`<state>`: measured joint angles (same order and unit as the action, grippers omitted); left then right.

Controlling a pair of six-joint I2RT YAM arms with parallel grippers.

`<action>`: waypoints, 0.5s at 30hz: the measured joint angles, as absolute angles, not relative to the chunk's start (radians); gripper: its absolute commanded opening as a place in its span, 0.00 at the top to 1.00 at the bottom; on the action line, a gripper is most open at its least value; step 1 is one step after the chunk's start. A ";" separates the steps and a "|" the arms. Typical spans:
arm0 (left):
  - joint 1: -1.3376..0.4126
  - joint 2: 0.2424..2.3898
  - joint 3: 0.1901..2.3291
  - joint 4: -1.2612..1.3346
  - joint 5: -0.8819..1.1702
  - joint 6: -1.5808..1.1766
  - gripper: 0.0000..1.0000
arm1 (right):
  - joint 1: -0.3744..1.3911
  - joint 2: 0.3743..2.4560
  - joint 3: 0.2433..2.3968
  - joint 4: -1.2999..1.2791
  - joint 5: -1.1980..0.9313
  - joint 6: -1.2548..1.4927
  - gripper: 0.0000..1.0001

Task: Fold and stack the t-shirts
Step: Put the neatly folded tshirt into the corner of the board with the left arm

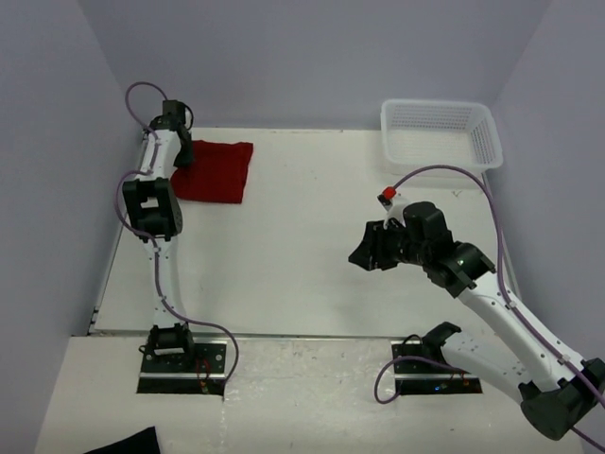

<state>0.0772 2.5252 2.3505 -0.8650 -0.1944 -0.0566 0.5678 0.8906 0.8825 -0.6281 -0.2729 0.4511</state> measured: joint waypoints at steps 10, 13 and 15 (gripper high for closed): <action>0.120 2.527 2.329 -0.801 -0.290 0.012 1.00 | 0.569 0.887 0.862 -0.645 -0.248 0.451 0.54; 0.111 2.537 2.329 -0.762 -0.338 0.023 1.00 | 0.569 0.875 0.862 -0.657 -0.233 0.451 0.54; 0.109 2.544 2.329 -0.735 -0.373 0.030 1.00 | 0.569 0.863 0.862 -0.667 -0.225 0.451 0.54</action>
